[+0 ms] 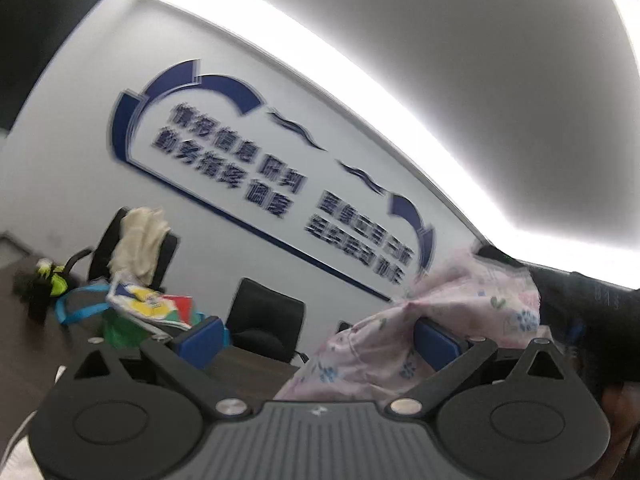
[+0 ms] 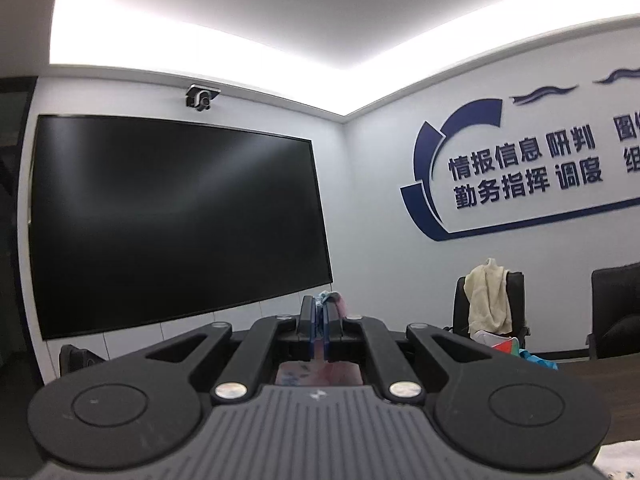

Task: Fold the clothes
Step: 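Lift the dress with both grippers and shake it out over the towel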

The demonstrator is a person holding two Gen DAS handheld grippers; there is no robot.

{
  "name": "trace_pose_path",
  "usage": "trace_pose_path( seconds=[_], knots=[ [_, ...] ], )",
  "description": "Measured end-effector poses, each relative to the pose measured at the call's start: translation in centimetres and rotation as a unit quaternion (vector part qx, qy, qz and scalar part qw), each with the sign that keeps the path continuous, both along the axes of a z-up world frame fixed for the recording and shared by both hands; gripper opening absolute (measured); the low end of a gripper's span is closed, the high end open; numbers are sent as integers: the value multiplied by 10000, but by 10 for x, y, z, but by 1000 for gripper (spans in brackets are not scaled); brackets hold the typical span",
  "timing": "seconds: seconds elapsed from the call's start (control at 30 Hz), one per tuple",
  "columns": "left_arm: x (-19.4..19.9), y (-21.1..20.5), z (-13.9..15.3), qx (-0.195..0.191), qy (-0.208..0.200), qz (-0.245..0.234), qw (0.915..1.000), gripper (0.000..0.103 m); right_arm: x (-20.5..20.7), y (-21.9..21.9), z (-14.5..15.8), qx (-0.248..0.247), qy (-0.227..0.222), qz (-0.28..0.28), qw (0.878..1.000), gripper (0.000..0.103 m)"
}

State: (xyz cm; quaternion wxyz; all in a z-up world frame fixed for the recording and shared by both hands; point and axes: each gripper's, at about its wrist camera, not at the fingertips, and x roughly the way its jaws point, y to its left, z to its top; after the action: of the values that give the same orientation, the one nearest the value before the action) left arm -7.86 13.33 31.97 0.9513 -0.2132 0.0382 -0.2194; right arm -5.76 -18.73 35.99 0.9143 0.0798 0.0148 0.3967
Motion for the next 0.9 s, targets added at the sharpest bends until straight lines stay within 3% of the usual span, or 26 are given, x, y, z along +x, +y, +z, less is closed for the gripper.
trace_pose_path(
  seconds=[0.03,0.1,0.13,0.17,0.2,0.23,0.33,0.37,0.43,0.5,0.57,0.63,0.7,0.77,0.87,0.9],
  knots=[
    [-10,-7,0,40,-58,-75,9999,100,-18,-1,3,-28,-55,-19,10000,3],
    [-30,-21,0,119,-175,-225,9995,86,-50,1,11,-56,-121,-31,9999,3],
    [-38,-28,-1,154,-215,-306,9992,61,-64,0,14,-72,-119,24,9999,3],
    [-41,-35,-3,167,-182,-400,9989,29,-77,-1,16,-93,-196,81,9997,3],
    [-46,-38,2,160,-133,-428,9989,16,-90,-2,19,-113,-273,137,9995,3],
    [-46,-41,5,133,-93,-334,9993,12,-102,-3,22,-131,-349,174,9992,3],
    [-32,-44,10,-19,148,73,9999,15,-107,-16,32,-15,-378,-196,9991,3],
    [-23,-41,10,-104,286,269,9992,35,-102,-25,35,68,-325,-404,9986,2],
    [-2,-37,1,-71,597,559,9966,62,-75,-49,34,205,-43,-1054,9942,2],
    [13,-34,-19,152,934,807,9922,61,-32,-79,28,314,387,-1880,9809,2],
    [20,-31,-50,343,1241,848,9880,65,32,-122,2,323,1024,-2835,9529,3],
    [25,-32,-87,534,1587,787,9827,71,82,-168,-46,37,1670,-3984,9019,6],
    [29,-50,-132,845,1931,502,9763,72,117,-204,-104,-687,2398,-4763,8431,17],
    [34,-68,-178,1153,2269,216,9668,73,128,-235,-166,-946,2991,-4969,8091,36],
    [47,-115,-232,1790,2576,-322,9490,73,120,-246,-233,-1027,3294,-4448,8265,55],
    [55,-135,-246,2122,2543,-424,9426,73,117,-246,-252,-1088,3363,-4267,8324,56]
  ],
)
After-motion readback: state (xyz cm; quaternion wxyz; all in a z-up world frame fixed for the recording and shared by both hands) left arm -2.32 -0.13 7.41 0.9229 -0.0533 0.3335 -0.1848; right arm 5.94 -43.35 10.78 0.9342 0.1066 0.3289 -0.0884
